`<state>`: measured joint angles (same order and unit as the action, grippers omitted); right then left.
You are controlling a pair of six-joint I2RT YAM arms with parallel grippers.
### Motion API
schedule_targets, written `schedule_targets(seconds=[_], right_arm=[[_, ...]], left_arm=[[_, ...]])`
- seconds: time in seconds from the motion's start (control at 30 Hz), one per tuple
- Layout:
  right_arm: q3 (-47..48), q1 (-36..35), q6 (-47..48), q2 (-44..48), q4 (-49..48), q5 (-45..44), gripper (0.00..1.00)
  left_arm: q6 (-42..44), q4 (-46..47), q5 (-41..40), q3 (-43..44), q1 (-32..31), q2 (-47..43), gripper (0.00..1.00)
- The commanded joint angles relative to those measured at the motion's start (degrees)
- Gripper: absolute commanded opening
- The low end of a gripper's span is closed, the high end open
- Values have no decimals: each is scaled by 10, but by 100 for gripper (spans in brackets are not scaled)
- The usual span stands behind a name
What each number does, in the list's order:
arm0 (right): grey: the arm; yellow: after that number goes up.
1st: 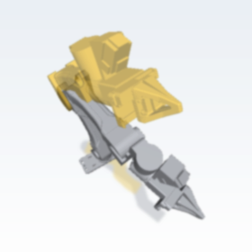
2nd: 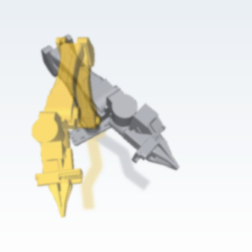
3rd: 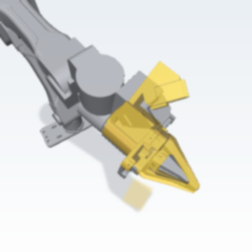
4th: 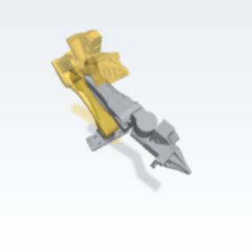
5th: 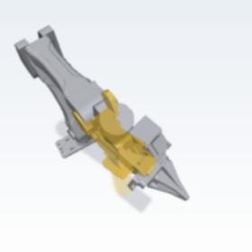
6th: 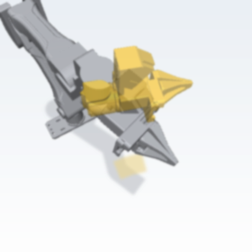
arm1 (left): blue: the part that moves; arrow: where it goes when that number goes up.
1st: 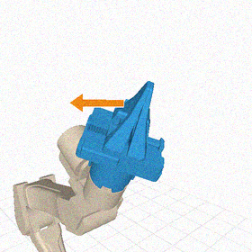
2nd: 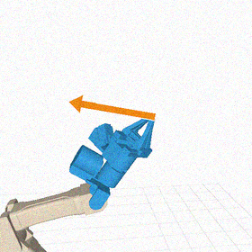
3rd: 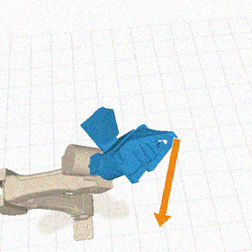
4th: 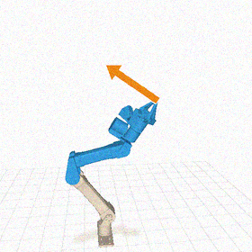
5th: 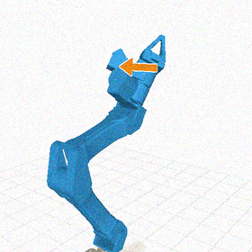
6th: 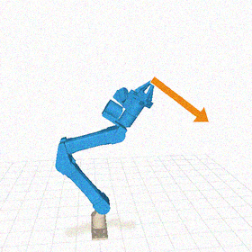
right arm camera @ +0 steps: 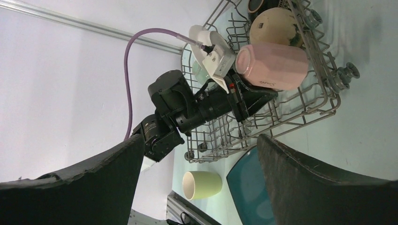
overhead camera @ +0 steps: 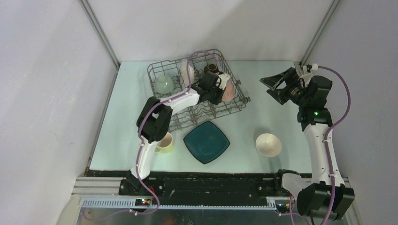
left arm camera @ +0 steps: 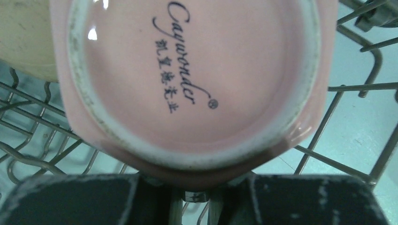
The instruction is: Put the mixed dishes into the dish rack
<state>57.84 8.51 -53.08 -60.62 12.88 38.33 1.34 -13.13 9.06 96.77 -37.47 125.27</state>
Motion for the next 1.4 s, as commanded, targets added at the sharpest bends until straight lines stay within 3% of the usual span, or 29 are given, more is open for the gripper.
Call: schedule_targets(seconds=[0.0,0.1,0.4,0.53,0.67,0.7,0.77,0.97,1.13,1.2,1.37], right_arm=[[1,4,6,5,-19,9,91],[1,5,2,2,-23,13,91],[-5,5,-2,6,-29,18,91],[-5,5,-3,4,-31,20,91],[-5,5,-4,2,-32,23,91],[-5,5,-3,2,-33,23,91],[-5,5,-3,2,-34,25,91],[-5,5,-3,1,-36,28,91],[-6,6,-3,0,-38,30,90],[-7,6,-4,-3,-41,31,90],[-10,7,-7,-11,-51,41,89]], left_arm=[[-7,-29,-18,65,-2,10,0],[-9,-59,-8,96,-2,39,0],[-29,-38,-23,82,-9,38,3],[-30,-25,-40,68,-14,28,29],[-29,8,-70,30,-21,3,66],[-27,22,-74,21,-24,-4,88],[-24,34,-74,3,-27,-21,98],[-6,71,-104,-25,-44,-53,100],[8,142,-103,-88,-64,-87,66],[31,151,-102,-88,-75,-87,62],[68,122,-108,-53,-94,-62,71]])
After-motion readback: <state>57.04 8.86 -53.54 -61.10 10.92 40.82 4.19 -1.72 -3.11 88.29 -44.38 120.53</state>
